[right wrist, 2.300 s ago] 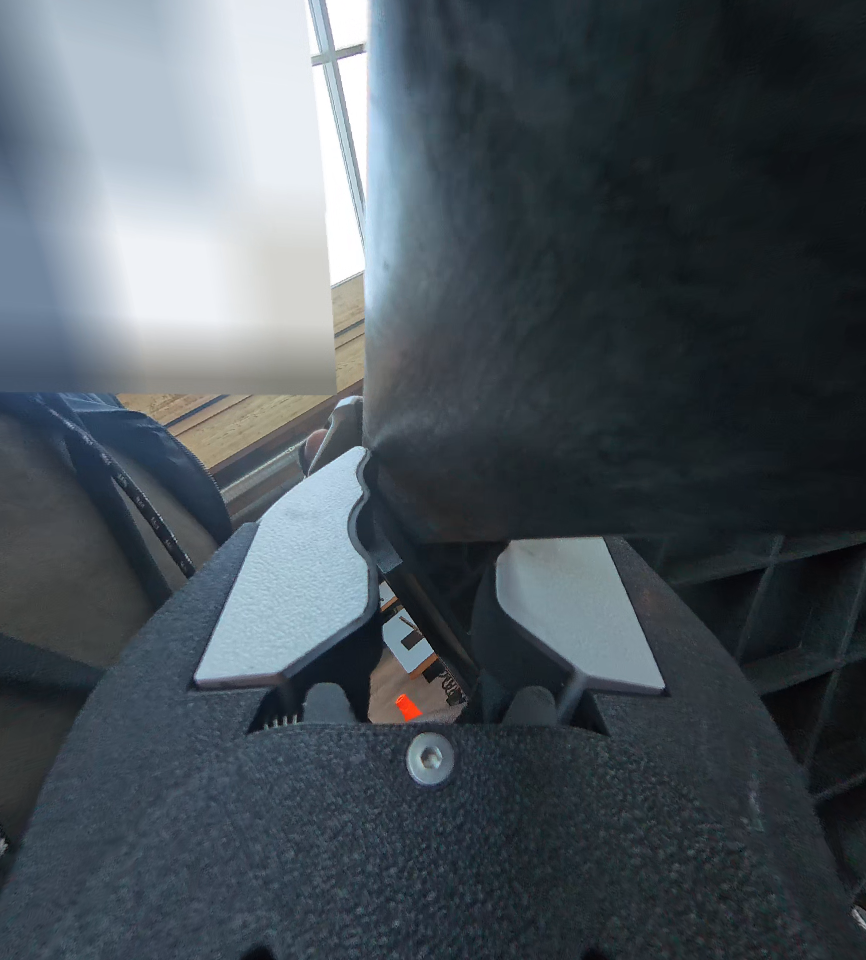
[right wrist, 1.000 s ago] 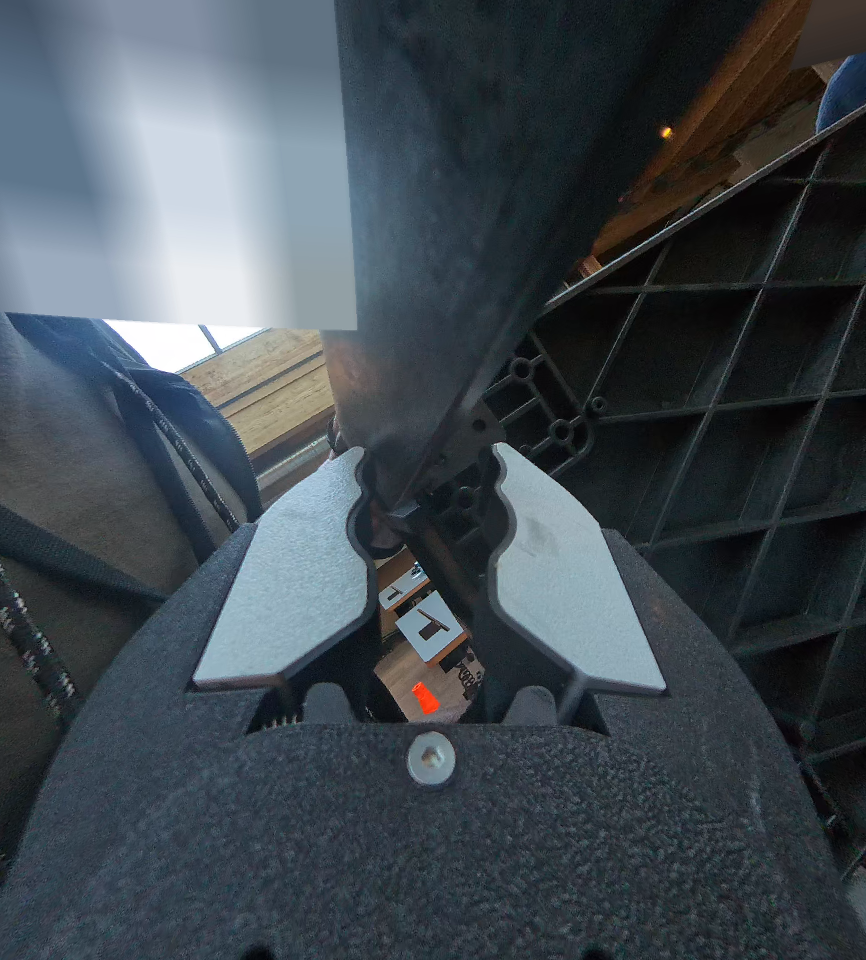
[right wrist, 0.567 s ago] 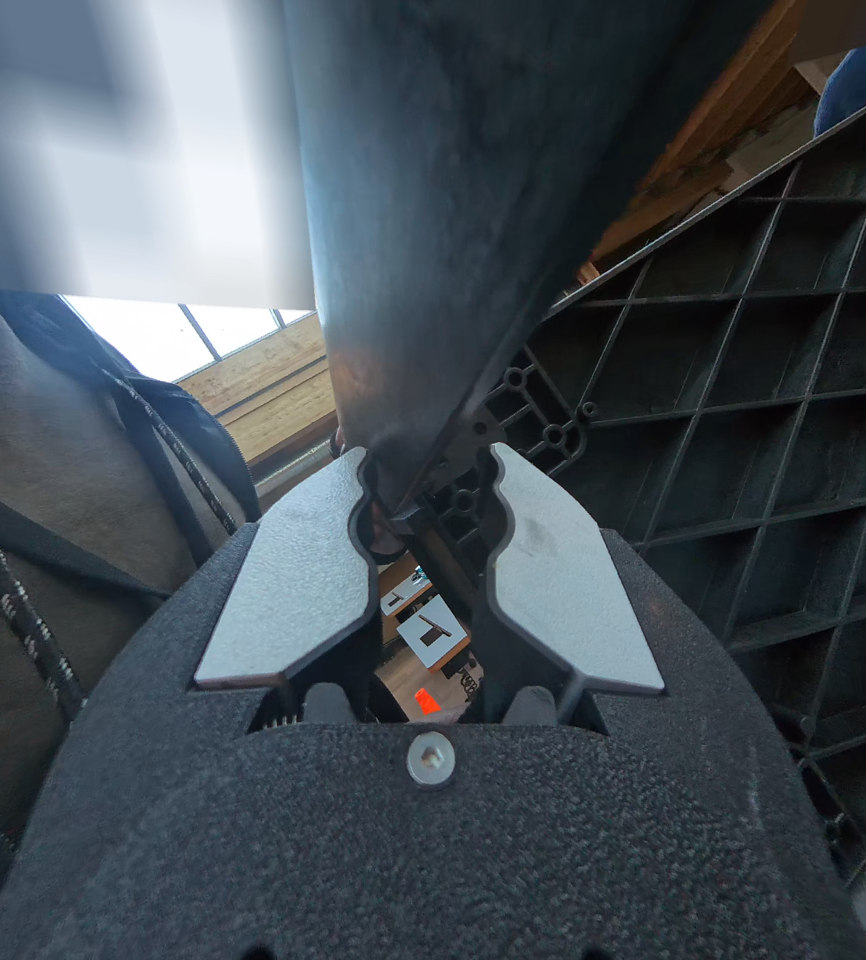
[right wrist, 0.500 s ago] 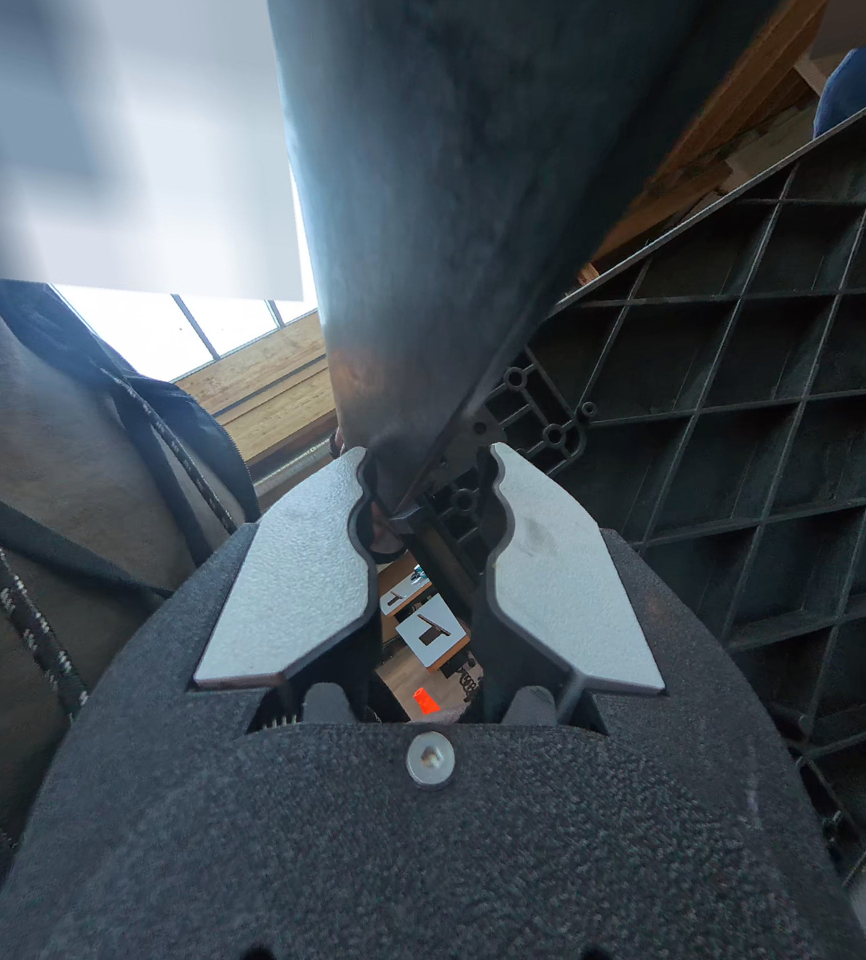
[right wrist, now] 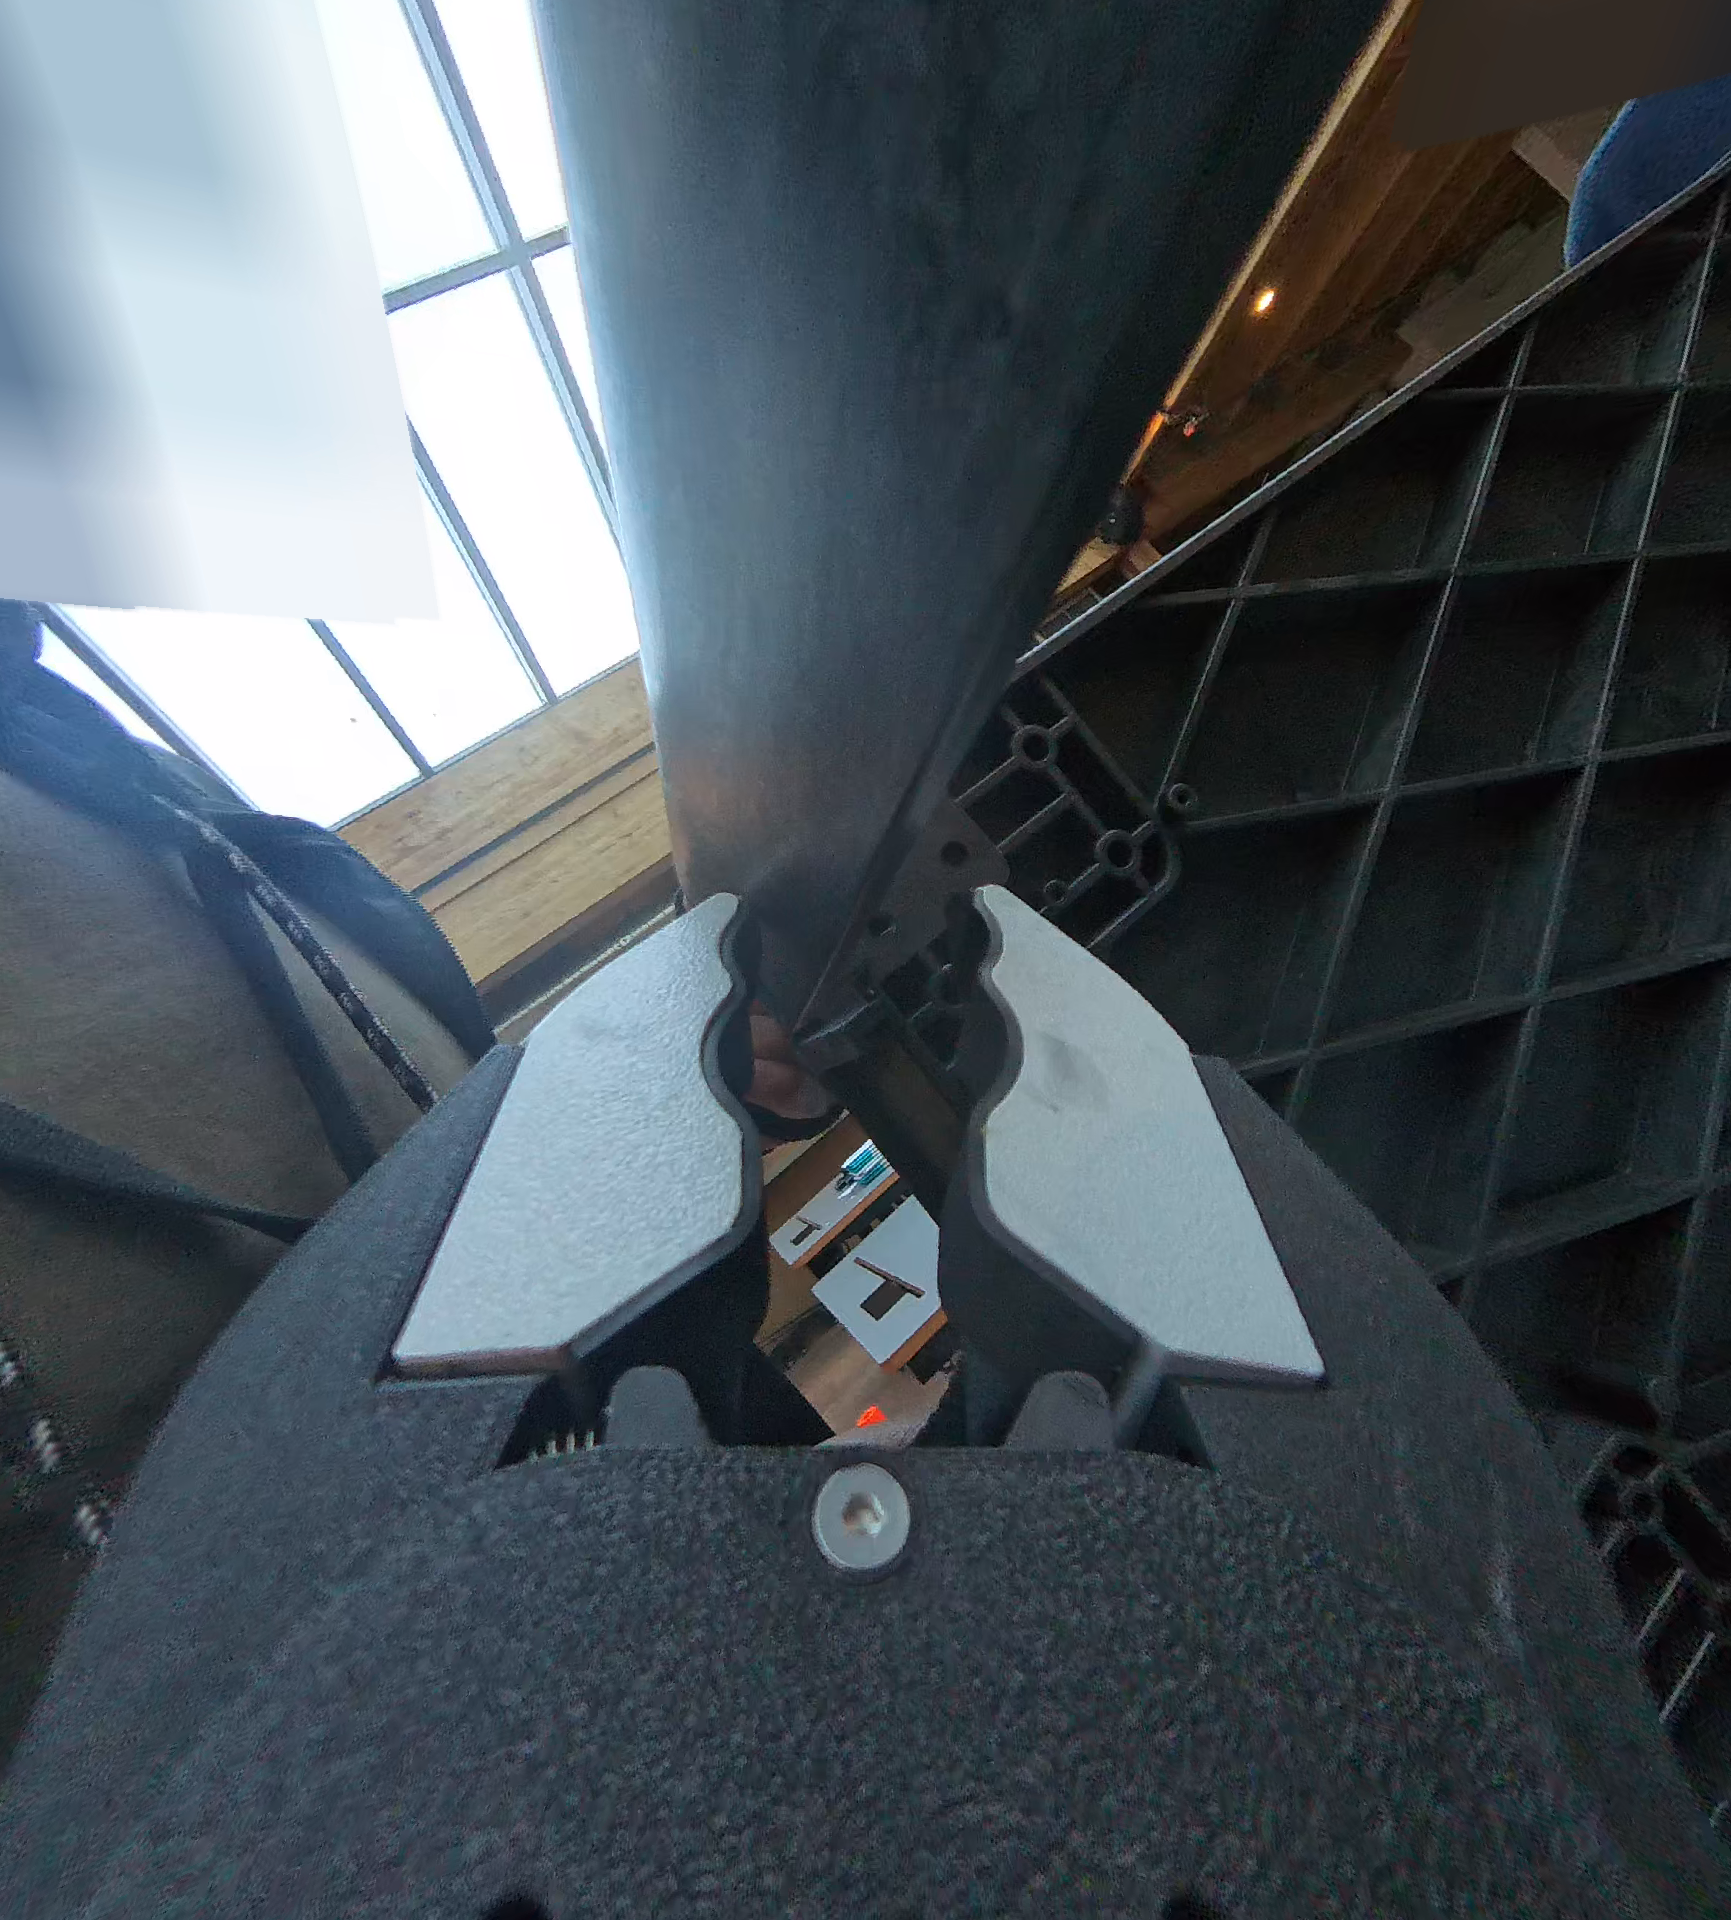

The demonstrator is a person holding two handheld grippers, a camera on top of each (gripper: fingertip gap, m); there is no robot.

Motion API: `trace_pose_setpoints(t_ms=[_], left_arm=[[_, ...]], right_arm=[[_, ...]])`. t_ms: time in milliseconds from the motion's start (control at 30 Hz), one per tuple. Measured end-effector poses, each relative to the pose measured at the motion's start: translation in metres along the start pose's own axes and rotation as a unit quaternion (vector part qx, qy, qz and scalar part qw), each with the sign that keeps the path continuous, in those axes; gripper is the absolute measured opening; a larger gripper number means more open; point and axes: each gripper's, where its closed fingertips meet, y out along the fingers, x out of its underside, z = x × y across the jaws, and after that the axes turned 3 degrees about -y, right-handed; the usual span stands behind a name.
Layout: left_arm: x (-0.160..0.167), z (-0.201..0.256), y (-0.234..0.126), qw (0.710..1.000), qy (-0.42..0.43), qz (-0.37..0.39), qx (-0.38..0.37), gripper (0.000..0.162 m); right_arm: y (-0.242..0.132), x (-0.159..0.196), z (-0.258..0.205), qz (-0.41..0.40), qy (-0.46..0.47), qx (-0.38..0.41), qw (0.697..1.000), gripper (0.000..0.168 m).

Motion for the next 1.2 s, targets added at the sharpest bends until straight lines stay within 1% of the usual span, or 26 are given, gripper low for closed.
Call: trace_pose_setpoints(t_ms=[200, 333, 433, 533, 700, 867, 933, 1000, 1100, 1200], left_arm=[[0.001, 0.001, 0.002, 1.0, 0.006, 0.0, 0.007, 0.038], [0.0, 0.001, 0.003, 1.0, 0.006, 0.001, 0.014, 0.039], [0.0, 0.002, 0.006, 1.0, 0.003, -0.001, 0.021, 0.04], [-0.001, 0.003, 0.011, 0.999, -0.005, 0.0, 0.034, 0.042], [-0.001, 0.002, 0.021, 0.999, 0.011, 0.012, 0.033, 0.044], [-0.003, 0.004, 0.011, 0.998, 0.027, 0.034, 0.039, 0.045], [-0.003, 0.005, 0.008, 0.998, 0.03, 0.044, 0.041, 0.045], [-0.002, 0.007, 0.004, 0.996, 0.025, 0.057, 0.065, 0.044], [-0.003, 0.009, -0.004, 0.988, -0.018, 0.089, 0.126, 0.045], [-0.007, 0.008, -0.017, 0.979, -0.041, 0.112, 0.166, 0.046]], right_arm=[[-0.007, -0.001, 0.001, 0.016, 0.031, 0.014, 0.999, 0.037], [-0.015, -0.006, 0.003, 0.023, 0.034, 0.027, 0.999, 0.036], [-0.019, -0.004, 0.003, 0.014, 0.03, 0.028, 0.999, 0.036], [-0.023, 0.008, 0.006, -0.014, 0.02, 0.034, 0.999, 0.037], [-0.023, 0.045, 0.016, -0.09, -0.009, 0.05, 0.995, 0.04], [-0.007, 0.07, 0.02, -0.156, -0.042, 0.046, 0.986, 0.047], [0.002, 0.076, 0.022, -0.169, -0.055, 0.049, 0.983, 0.049], [0.011, 0.077, 0.022, -0.166, -0.061, 0.055, 0.983, 0.049], [0.021, 0.079, 0.024, -0.151, -0.063, 0.073, 0.984, 0.05], [0.028, 0.083, 0.025, -0.139, -0.068, 0.09, 0.984, 0.049]])
